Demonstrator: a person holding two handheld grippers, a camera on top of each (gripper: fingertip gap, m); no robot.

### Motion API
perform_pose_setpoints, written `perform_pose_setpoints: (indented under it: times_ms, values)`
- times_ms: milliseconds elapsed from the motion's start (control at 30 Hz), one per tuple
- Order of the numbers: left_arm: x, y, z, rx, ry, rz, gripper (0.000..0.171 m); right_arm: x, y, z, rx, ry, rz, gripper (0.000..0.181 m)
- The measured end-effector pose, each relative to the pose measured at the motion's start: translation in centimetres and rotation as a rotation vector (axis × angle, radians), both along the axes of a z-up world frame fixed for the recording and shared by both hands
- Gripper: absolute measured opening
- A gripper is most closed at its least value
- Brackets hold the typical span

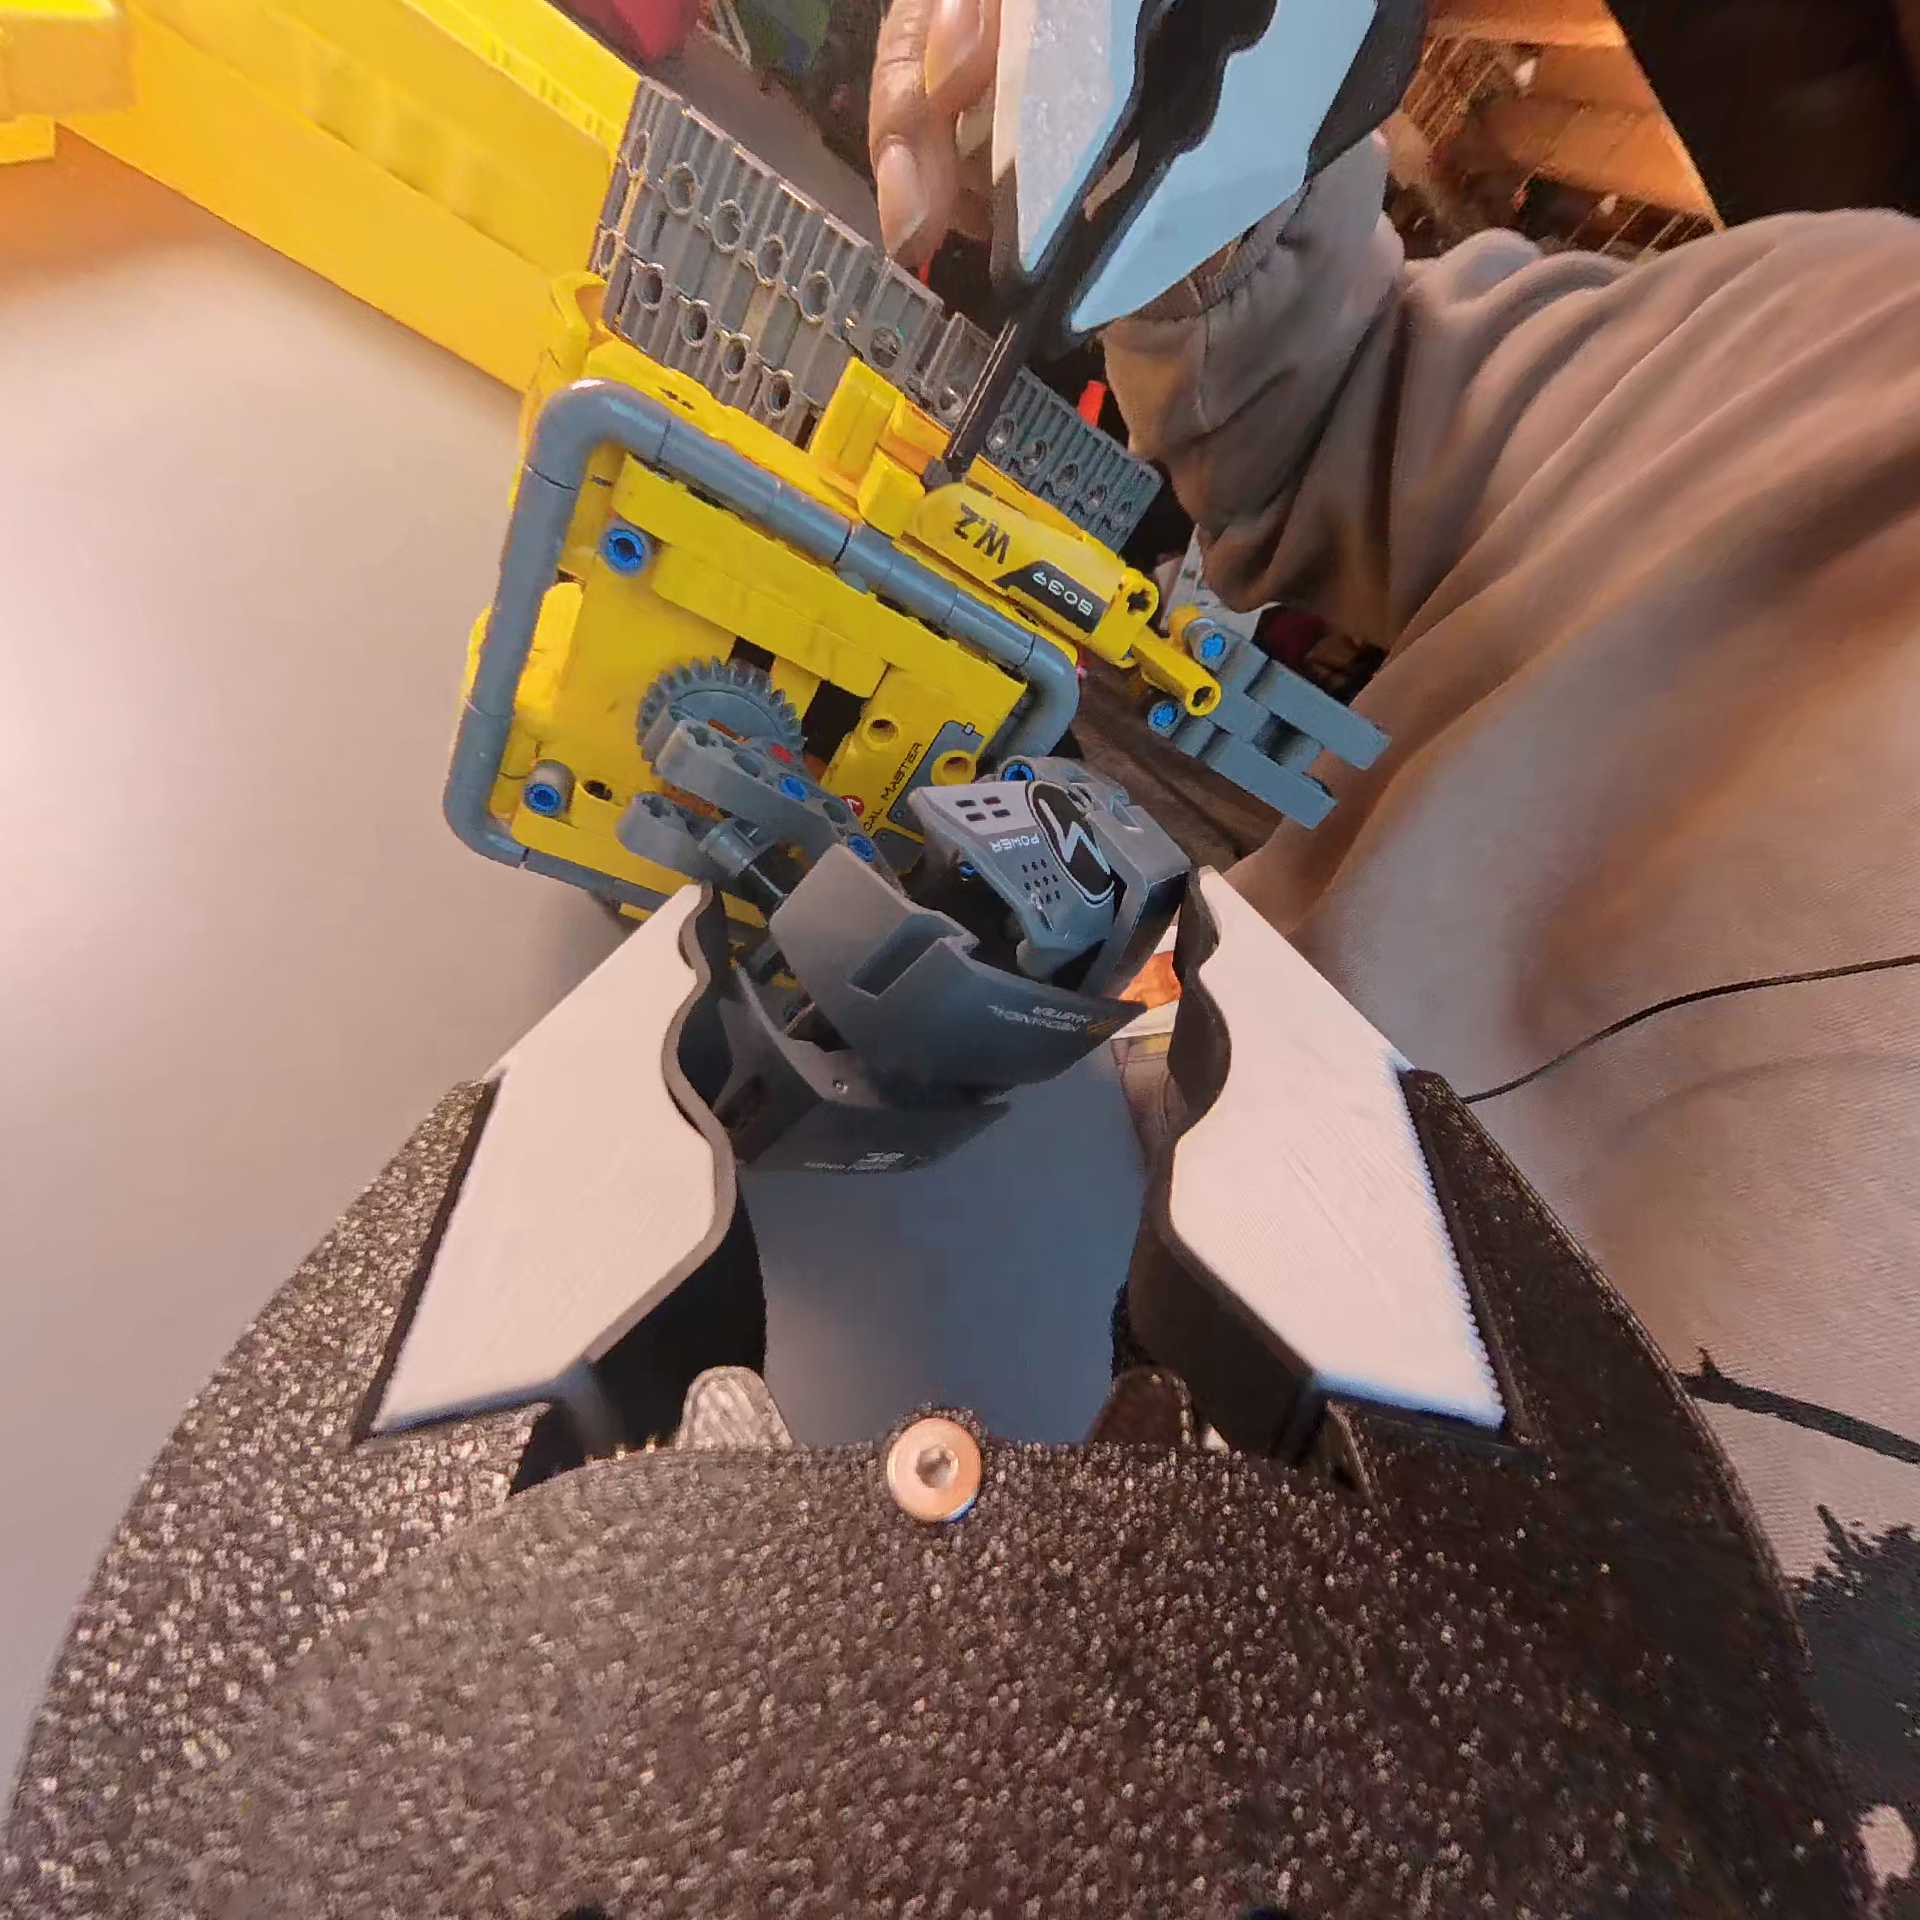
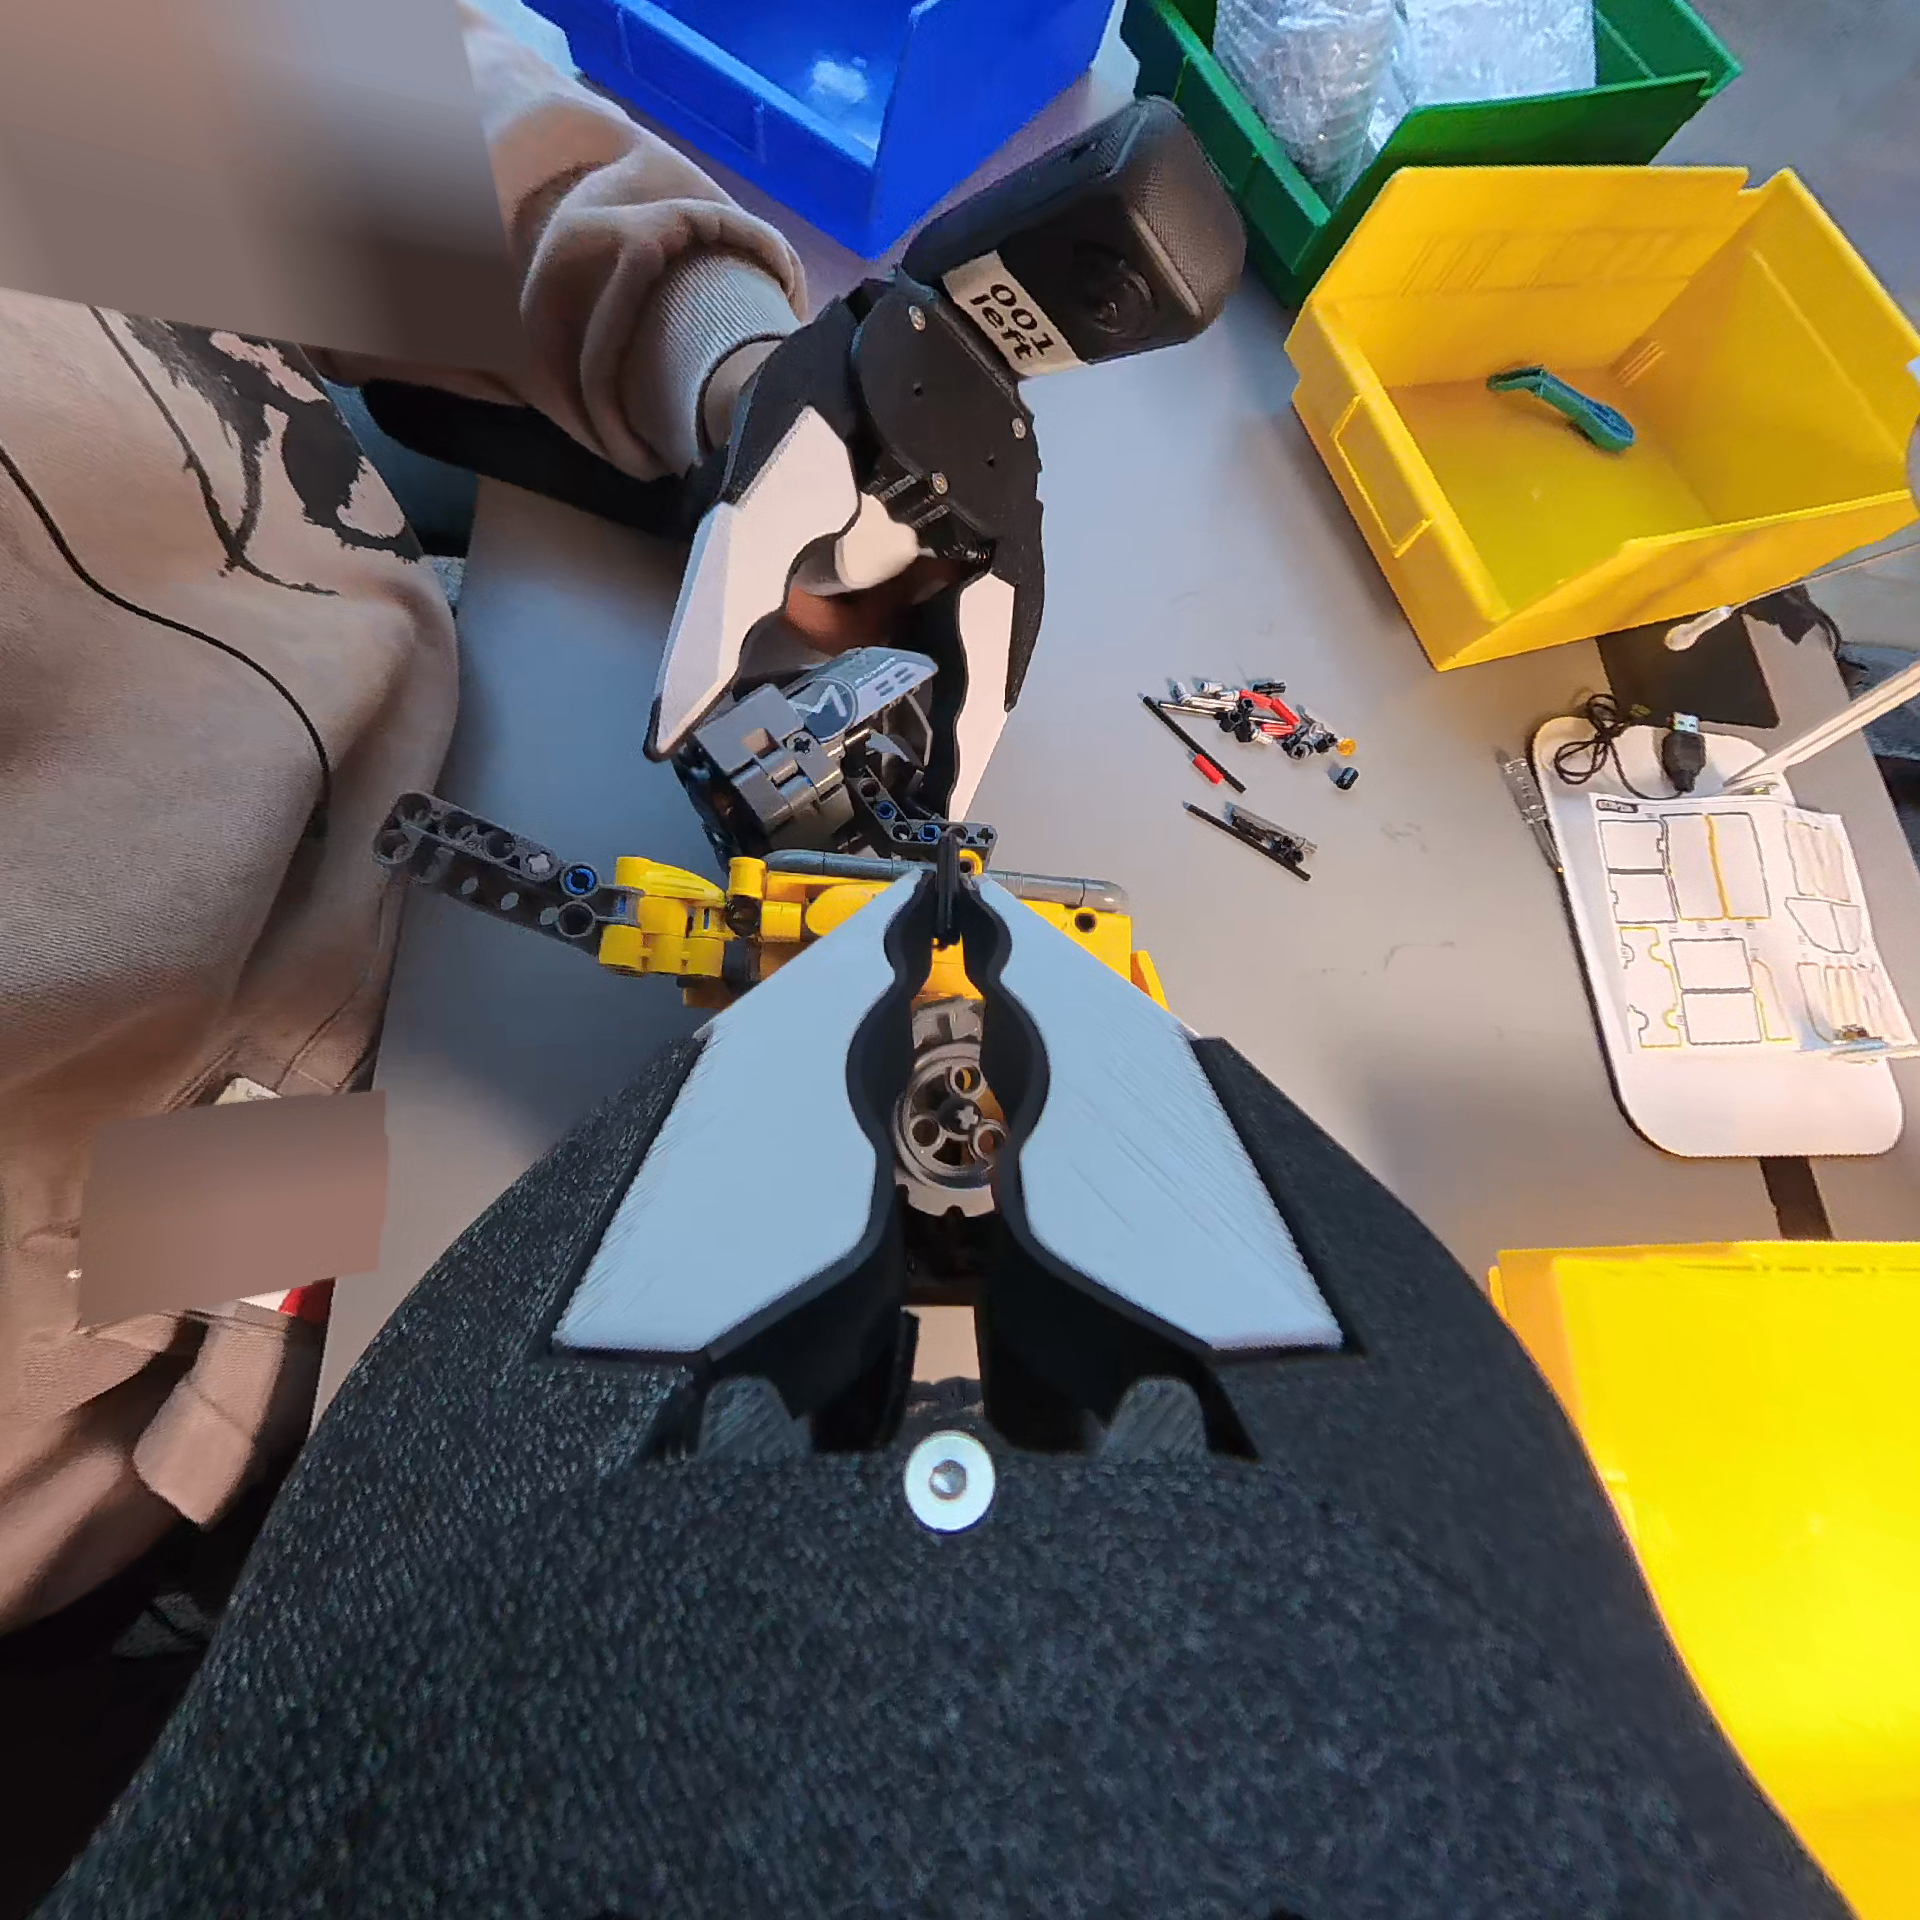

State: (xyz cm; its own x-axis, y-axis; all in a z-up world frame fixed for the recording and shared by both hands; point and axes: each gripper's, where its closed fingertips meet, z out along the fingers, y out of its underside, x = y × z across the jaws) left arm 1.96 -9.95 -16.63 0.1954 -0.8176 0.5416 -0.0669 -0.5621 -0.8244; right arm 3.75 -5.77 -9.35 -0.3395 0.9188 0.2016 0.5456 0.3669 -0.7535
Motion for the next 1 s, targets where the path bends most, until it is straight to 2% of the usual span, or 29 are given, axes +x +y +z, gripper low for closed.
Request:
perform_pose_setpoints:
  times_ms: [333, 700, 800, 1000]
  values:
    - [-0.5, 0.3, 1.1, -0.010, -0.052, 0.015, 0.085, 0.1, 0.3, 0.2, -0.014, 0.031, -0.014, 0.004]
    - [-0.8, 1.2, 1.9, 0.253, 0.136, 0.144, 0.085, -0.8, -0.1, 1.1, -0.007, 0.044, -0.011, 0.004]
    - [-0.7, 1.4, 2.0, 0.288, 0.183, 0.173, 0.085, -1.3, -0.1, 0.9, 0.041, -0.027, -0.031, 0.003]
    - [-0.6, 1.6, 1.4, 0.238, 0.185, 0.178, 0.085, -2.5, 0.3, -1.2, 0.194, -0.310, 0.002, 0.003]
